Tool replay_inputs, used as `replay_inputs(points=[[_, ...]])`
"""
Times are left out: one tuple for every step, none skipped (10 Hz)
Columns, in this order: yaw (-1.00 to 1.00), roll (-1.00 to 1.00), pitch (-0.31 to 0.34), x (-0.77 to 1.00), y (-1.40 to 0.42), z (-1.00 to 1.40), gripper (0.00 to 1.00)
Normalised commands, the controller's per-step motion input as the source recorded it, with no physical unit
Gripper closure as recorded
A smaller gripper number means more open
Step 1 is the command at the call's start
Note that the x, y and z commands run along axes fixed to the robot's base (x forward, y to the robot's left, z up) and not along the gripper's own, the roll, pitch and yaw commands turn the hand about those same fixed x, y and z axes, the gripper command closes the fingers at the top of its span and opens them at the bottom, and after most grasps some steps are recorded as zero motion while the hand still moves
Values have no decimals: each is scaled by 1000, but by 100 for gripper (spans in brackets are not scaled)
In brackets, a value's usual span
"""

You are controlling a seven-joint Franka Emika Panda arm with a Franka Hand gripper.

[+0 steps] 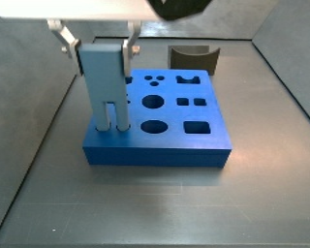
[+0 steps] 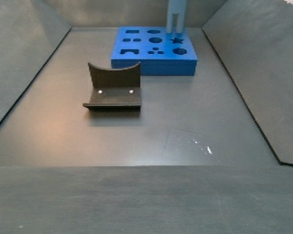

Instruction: Insert the square-circle object.

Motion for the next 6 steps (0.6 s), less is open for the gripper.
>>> replay_inputs(points=[[0,109,-166,-54,-94,-626,100],[0,114,-144,-34,-60,-551,100],[0,140,-107,0,-54,-497,100],[0,149,-57,0,-49,-443,100],[0,137,-4,60,-9,-394,100],[0,110,0,100,0,-451,100]])
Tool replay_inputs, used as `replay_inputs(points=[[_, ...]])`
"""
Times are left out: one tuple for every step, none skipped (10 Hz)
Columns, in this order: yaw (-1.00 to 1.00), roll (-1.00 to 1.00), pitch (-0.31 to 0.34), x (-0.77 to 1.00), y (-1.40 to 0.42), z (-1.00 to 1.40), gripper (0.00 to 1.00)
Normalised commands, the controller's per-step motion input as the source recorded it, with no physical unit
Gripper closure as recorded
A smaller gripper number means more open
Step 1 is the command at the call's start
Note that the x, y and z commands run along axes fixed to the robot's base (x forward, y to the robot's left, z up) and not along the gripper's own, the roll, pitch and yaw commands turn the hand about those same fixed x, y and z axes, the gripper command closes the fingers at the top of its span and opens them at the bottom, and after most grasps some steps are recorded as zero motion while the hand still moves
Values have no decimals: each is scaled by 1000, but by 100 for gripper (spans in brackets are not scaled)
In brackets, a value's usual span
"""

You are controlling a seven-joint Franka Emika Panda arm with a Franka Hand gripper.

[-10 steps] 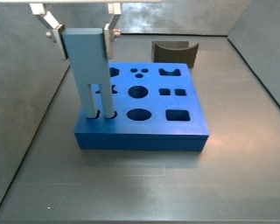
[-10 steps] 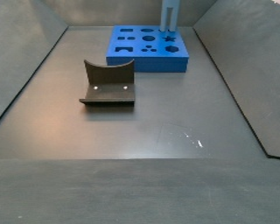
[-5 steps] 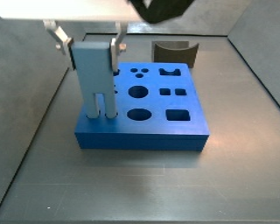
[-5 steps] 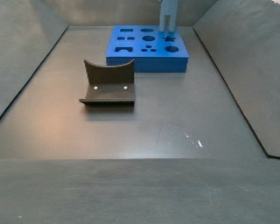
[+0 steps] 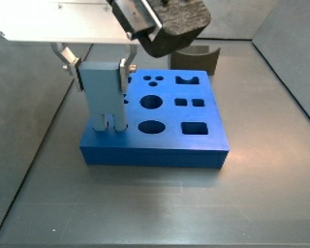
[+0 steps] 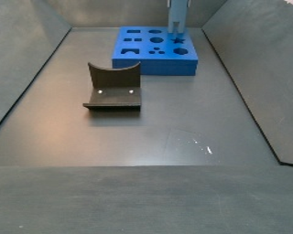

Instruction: Insert the square-circle object.

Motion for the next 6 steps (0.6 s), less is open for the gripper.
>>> replay_inputs(points=[[0,41,0,143,0,-580,100],[0,19,0,111,0,-671,100],[0,0,0,126,0,-543,100],[-11,-73,13,117,0,-334,100],[0,-3,19,54,0,-20,100],[0,0,23,0,0,0,100]])
